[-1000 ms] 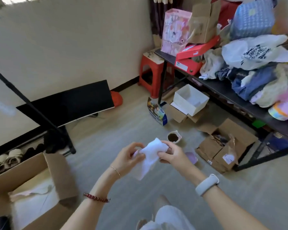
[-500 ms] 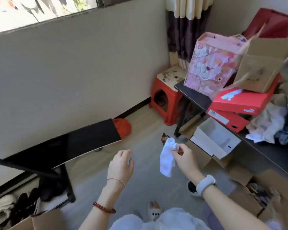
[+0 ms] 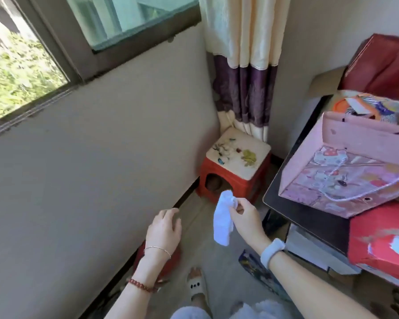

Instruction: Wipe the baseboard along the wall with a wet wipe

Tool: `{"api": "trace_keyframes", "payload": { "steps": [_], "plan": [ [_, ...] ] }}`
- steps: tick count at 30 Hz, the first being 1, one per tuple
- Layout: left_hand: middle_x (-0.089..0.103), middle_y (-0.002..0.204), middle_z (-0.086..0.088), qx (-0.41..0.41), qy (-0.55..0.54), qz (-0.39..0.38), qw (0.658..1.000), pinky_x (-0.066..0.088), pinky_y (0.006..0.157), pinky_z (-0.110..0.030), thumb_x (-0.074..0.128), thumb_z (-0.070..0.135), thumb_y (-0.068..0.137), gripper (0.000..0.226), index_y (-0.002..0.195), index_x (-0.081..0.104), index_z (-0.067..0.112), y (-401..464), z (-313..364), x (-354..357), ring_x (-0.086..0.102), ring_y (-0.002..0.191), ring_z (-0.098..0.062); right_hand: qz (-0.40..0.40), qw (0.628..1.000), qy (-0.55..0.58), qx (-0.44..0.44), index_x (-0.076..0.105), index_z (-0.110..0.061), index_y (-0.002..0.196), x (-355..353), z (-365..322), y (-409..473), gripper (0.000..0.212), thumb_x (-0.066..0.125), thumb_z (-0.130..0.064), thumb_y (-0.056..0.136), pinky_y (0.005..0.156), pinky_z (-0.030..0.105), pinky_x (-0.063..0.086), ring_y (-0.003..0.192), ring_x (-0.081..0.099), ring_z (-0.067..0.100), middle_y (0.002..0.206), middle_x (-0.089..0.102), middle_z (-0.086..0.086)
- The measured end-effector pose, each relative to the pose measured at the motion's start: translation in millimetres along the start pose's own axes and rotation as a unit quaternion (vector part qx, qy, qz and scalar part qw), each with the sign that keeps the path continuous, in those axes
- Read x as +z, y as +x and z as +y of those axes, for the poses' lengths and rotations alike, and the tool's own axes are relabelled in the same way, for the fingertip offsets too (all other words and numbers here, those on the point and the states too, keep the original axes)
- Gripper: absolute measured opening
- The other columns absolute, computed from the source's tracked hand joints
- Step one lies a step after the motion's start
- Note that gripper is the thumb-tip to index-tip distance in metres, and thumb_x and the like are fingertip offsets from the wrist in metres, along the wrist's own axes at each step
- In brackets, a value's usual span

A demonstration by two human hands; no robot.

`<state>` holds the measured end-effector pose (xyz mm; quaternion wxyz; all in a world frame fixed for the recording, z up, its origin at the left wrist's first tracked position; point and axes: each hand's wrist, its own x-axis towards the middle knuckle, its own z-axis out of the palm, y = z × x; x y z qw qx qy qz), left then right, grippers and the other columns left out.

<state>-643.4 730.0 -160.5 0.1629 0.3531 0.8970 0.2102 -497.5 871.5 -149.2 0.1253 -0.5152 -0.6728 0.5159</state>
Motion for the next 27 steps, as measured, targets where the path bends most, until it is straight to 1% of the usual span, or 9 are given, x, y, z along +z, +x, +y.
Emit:
{"api": "trace_keyframes", "payload": {
  "steps": [3, 7, 11, 15, 17, 20, 22, 24, 27],
  "plan": [
    [0.057, 0.118, -0.011, 0.026, 0.028, -0.045, 0.998, 0.042, 0.086, -0.035, 0.048, 0.013, 0.092, 0.03, 0.12, 0.057, 0.009, 85, 10, -10, 0.053, 0.109, -0.03, 0.042, 0.998, 0.003, 0.04, 0.045, -0.023, 0.07, 9, -31, 62, 0.023, 0.043, -0.024, 0.093, 0.047, 0.015, 0.032, 0.06, 0.047, 0.009, 0.065, 0.05, -0.009],
    [0.056, 0.111, -0.013, 0.065, 0.06, -0.115, 0.989, 0.042, 0.081, -0.037, 0.045, 0.016, 0.093, 0.025, 0.113, 0.056, 0.006, 182, 38, -3, 0.052, 0.104, -0.031, 0.098, 0.988, 0.051, 0.11, 0.039, -0.021, 0.062, 9, -48, 143, 0.029, 0.041, -0.02, 0.09, 0.048, 0.023, 0.03, 0.053, 0.044, 0.012, 0.058, 0.047, -0.004],
    [0.056, 0.115, -0.015, 0.113, 0.069, -0.154, 0.979, 0.042, 0.08, -0.035, 0.044, 0.016, 0.095, 0.027, 0.115, 0.054, 0.002, 269, 66, 29, 0.054, 0.104, -0.034, 0.154, 0.97, 0.085, 0.169, 0.05, -0.013, 0.079, 4, -39, 232, 0.017, 0.039, -0.019, 0.09, 0.048, 0.024, 0.031, 0.056, 0.048, 0.012, 0.065, 0.052, -0.001],
    [0.056, 0.122, -0.014, 0.154, 0.078, -0.182, 0.968, 0.047, 0.088, -0.038, 0.024, 0.042, 0.086, 0.06, 0.119, 0.058, 0.004, 350, 70, 96, 0.057, 0.106, -0.036, 0.182, 0.952, 0.117, 0.218, 0.054, -0.011, 0.081, 5, -14, 325, 0.017, 0.041, -0.017, 0.09, 0.055, 0.025, 0.037, 0.073, 0.055, 0.027, 0.069, 0.053, 0.003],
    [0.044, 0.138, -0.01, 0.146, 0.107, -0.209, 0.961, 0.042, 0.096, -0.035, 0.033, 0.035, 0.093, 0.05, 0.136, 0.044, 0.011, 382, 78, 129, 0.05, 0.118, -0.03, 0.188, 0.946, 0.131, 0.229, 0.052, -0.012, 0.075, 7, 3, 366, 0.019, 0.041, -0.016, 0.09, 0.051, 0.022, 0.037, 0.076, 0.055, 0.027, 0.068, 0.057, 0.005],
    [0.017, 0.153, 0.001, 0.163, 0.184, -0.26, 0.934, 0.034, 0.102, -0.029, 0.036, 0.028, 0.098, 0.053, 0.147, 0.015, 0.023, 418, 80, 181, 0.03, 0.135, -0.017, 0.189, 0.934, 0.155, 0.261, 0.059, -0.009, 0.083, 13, 35, 417, 0.02, 0.043, -0.016, 0.091, 0.064, 0.027, 0.035, 0.086, 0.06, 0.03, 0.093, 0.066, 0.02],
    [0.004, 0.156, 0.004, 0.181, 0.209, -0.287, 0.917, 0.03, 0.107, -0.03, 0.034, 0.03, 0.099, 0.057, 0.148, 0.007, 0.024, 437, 76, 213, 0.016, 0.141, -0.014, 0.183, 0.924, 0.206, 0.264, 0.061, -0.013, 0.081, 19, 61, 442, 0.016, 0.046, -0.013, 0.089, 0.071, 0.037, 0.042, 0.086, 0.059, 0.027, 0.094, 0.065, 0.018],
    [-0.002, 0.156, 0.004, 0.193, 0.227, -0.315, 0.901, 0.028, 0.11, -0.032, 0.034, 0.031, 0.099, 0.059, 0.148, 0.001, 0.025, 450, 70, 242, 0.006, 0.143, -0.015, 0.166, 0.932, 0.201, 0.251, 0.062, -0.011, 0.099, 23, 82, 455, 0.018, 0.048, -0.008, 0.089, 0.078, 0.034, 0.042, 0.095, 0.057, 0.025, 0.108, 0.063, 0.016],
    [-0.012, 0.156, 0.001, 0.204, 0.269, -0.348, 0.874, 0.024, 0.113, -0.035, 0.029, 0.032, 0.1, 0.061, 0.148, -0.009, 0.021, 460, 60, 273, -0.004, 0.144, -0.02, 0.115, 0.938, 0.17, 0.279, 0.039, -0.011, 0.135, 28, 102, 459, 0.043, 0.045, -0.014, 0.093, 0.089, 0.027, 0.039, 0.115, 0.05, 0.024, 0.136, 0.047, 0.008]
  ]
}}
